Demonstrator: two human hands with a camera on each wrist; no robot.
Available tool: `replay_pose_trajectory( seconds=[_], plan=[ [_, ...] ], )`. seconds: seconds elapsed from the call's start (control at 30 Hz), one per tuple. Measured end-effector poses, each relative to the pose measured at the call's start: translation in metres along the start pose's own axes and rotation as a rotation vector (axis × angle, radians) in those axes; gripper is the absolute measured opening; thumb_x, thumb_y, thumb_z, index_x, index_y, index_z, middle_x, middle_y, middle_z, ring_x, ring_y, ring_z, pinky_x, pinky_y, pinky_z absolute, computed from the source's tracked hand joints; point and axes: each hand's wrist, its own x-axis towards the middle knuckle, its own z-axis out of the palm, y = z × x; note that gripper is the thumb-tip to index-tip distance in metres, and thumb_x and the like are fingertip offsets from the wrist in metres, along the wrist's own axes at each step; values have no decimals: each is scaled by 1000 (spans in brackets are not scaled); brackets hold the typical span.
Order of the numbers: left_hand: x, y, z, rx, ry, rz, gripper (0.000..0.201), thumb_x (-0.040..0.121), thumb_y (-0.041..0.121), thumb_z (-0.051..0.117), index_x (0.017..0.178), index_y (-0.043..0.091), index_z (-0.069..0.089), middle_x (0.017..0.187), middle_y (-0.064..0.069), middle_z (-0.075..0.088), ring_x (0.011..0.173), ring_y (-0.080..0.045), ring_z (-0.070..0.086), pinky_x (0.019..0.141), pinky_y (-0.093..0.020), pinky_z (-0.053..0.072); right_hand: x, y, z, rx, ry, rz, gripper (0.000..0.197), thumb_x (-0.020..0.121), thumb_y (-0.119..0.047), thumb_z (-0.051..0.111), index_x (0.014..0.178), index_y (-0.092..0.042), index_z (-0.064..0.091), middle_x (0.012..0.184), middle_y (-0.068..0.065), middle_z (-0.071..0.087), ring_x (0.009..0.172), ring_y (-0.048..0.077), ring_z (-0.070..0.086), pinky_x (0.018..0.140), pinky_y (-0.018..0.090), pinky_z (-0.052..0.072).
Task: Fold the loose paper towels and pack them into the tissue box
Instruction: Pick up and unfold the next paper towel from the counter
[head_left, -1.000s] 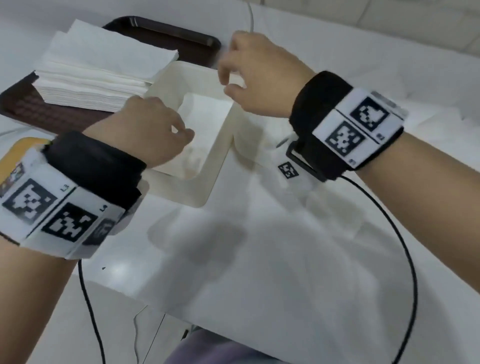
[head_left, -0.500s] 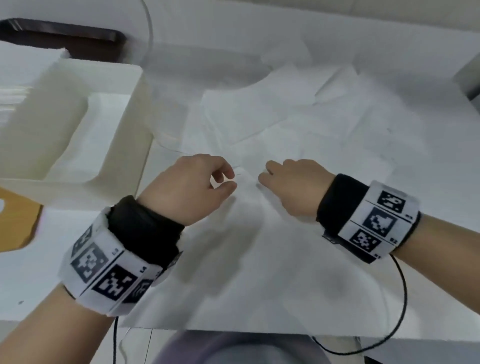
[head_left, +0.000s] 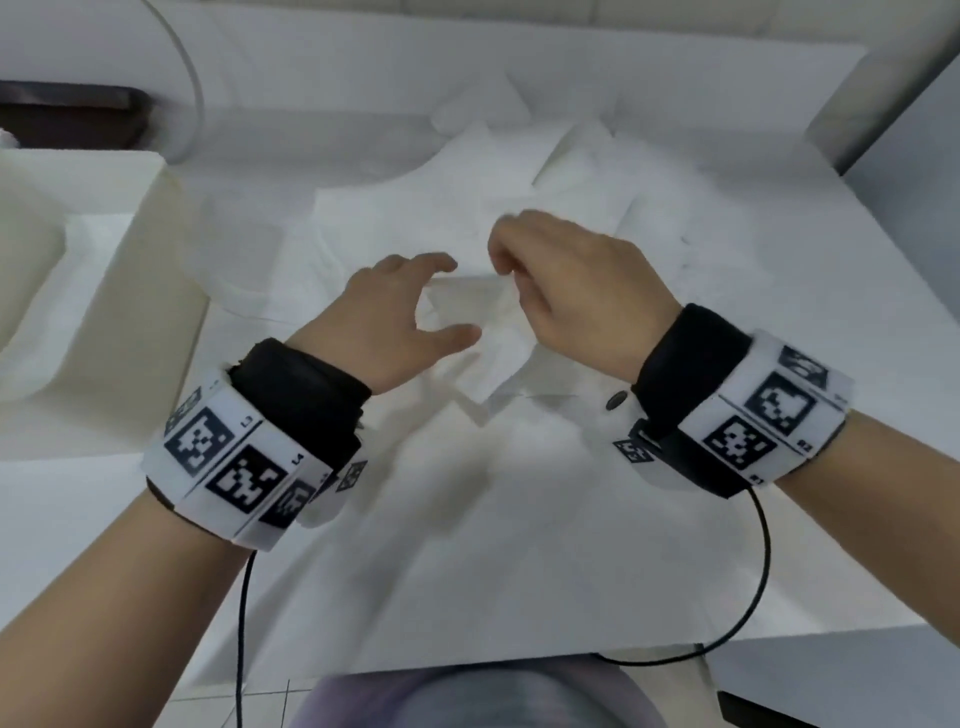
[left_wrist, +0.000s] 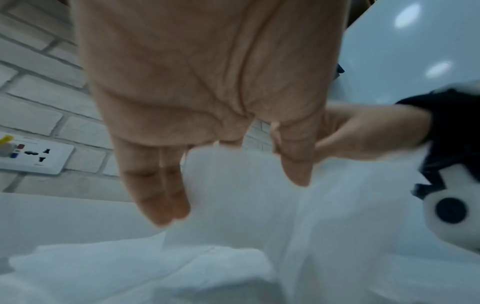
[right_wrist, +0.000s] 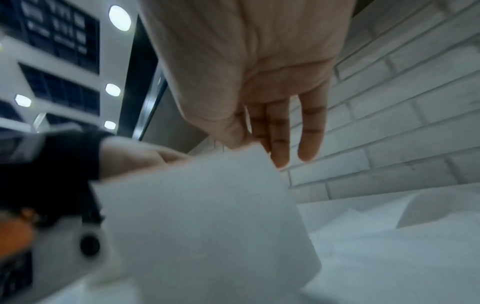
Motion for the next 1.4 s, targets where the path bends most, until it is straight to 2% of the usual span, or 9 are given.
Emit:
replay_pose_trajectory(
  seconds=[0.23, 0.37, 0.53, 0.67, 0.83, 0.97, 1.13, 1.27, 1.4],
  plan=[
    [22, 24, -21, -495, 563, 143, 29, 80, 32, 70, 104, 23, 57, 99, 10, 63, 84, 0, 59, 76, -9, 45, 1, 25, -28, 690, 511, 84, 36, 80, 10, 39, 76, -26, 33, 77, -12, 38, 63, 0, 38, 58, 12, 32],
    [27, 26, -19, -789, 342, -107, 72, 61, 59, 72, 118, 21, 51, 109, 4, 62, 94, -11, 62, 79, -23, 48, 2, 37, -15, 911, 602, 254, 39, 81, 14, 37, 72, -23, 36, 76, -10, 38, 65, -9, 40, 62, 9, 36],
    [18, 32, 8, -901, 226, -159, 25, 93, 15, 53, 68, 11, 55, 66, 4, 64, 58, -12, 62, 60, -27, 55, 7, 44, 11, 797, 267, 379, 16, 90, -4, 48, 88, -18, 39, 88, -8, 43, 73, 0, 44, 64, 6, 37],
    [14, 12, 9, -703, 371, -191, 28, 83, 21, 46, 89, -3, 59, 87, -13, 62, 80, -30, 62, 84, -51, 52, 16, 73, 28, 470, -66, 604, 44, 90, -28, 54, 125, -7, 36, 123, 9, 42, 107, 23, 48, 82, 21, 42],
    [10, -7, 9, -631, 427, -201, 24, 84, 14, 41, 91, 1, 60, 79, -6, 58, 74, -25, 54, 68, -36, 44, 27, 75, 43, 314, -309, 590, 62, 86, -36, 60, 132, -3, 34, 130, 12, 45, 114, 25, 48, 87, 30, 41],
    [12, -18, 9, -632, 463, -221, 21, 84, 8, 37, 83, -1, 56, 69, -3, 48, 64, -21, 42, 57, -27, 31, 40, 72, 45, 353, -244, 605, 42, 87, -11, 56, 126, -4, 40, 126, 12, 47, 97, 21, 47, 81, 28, 42],
    [16, -29, 4, -694, 573, -256, 45, 82, 8, 39, 125, 16, 49, 85, 0, 60, 74, -18, 57, 68, -31, 44, 40, 78, 29, 493, 22, 482, 3, 87, -11, 57, 85, -10, 59, 84, -2, 54, 79, 14, 56, 59, 8, 37],
    [16, -32, 0, -618, 691, -192, 65, 83, 0, 34, 141, 29, 24, 78, 1, 57, 65, -12, 51, 73, -34, 45, 31, 76, -11, 578, 297, 275, 21, 90, -14, 56, 74, -26, 49, 75, -17, 48, 66, -10, 44, 64, 6, 32],
    [17, -28, -9, -511, 771, -32, 74, 72, -2, 29, 131, 43, 33, 136, -4, 50, 110, -15, 57, 100, -38, 44, 20, 64, -52, 525, 305, 43, 15, 91, -20, 50, 93, -14, 64, 83, -22, 54, 80, -12, 52, 77, 6, 37]
  ],
)
